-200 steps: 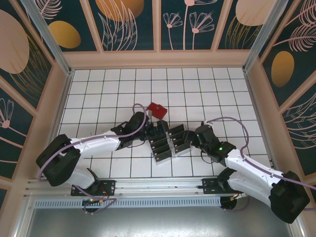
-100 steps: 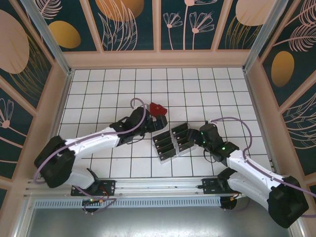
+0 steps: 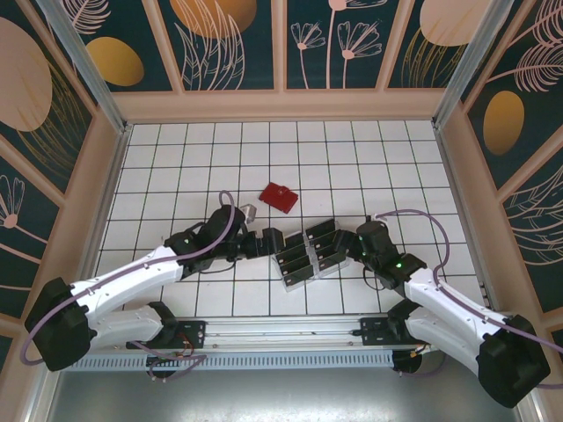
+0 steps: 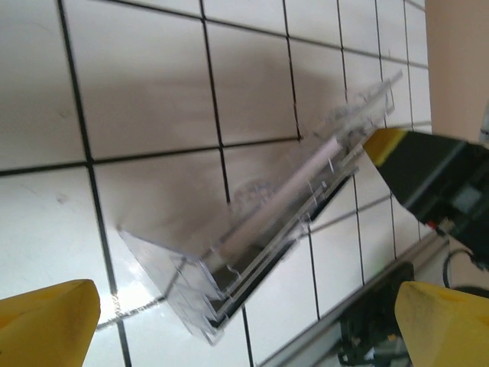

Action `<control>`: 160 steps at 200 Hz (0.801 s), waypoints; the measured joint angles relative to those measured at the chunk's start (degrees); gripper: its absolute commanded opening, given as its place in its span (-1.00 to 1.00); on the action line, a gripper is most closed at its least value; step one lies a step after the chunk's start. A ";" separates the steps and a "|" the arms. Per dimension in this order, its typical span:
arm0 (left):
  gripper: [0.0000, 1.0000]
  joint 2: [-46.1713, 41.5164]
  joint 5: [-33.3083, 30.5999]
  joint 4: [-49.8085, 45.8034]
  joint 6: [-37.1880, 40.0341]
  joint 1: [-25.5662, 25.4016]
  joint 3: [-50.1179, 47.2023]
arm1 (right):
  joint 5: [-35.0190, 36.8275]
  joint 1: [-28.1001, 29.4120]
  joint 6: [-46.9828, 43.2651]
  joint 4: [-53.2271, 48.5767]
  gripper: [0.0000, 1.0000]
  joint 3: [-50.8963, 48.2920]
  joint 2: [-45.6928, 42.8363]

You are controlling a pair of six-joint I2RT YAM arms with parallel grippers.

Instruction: Put the credit cards into the card holder

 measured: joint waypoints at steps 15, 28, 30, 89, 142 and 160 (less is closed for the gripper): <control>0.97 0.96 1.70 0.76 -0.02 -1.73 0.00 | 0.00 0.00 0.00 0.28 0.73 -0.02 0.15; 0.98 2.71 2.58 2.10 -0.04 -3.39 0.00 | -0.02 -0.07 0.00 0.50 0.73 -0.07 0.28; 0.98 3.04 2.75 2.32 -0.04 -3.61 0.00 | -0.02 -0.07 0.02 0.50 0.73 -0.07 0.31; 0.98 7.67 3.26 7.34 -0.52 -5.44 -0.42 | -0.07 -0.24 0.00 0.79 0.73 -0.07 0.48; 0.98 12.83 2.71 11.89 -0.48 -5.44 -0.44 | 0.02 -1.68 -0.02 1.51 0.73 -0.07 1.03; 0.98 14.67 2.08 12.57 -0.17 -5.44 -0.28 | 0.00 -1.99 -0.17 1.62 0.73 -0.07 1.05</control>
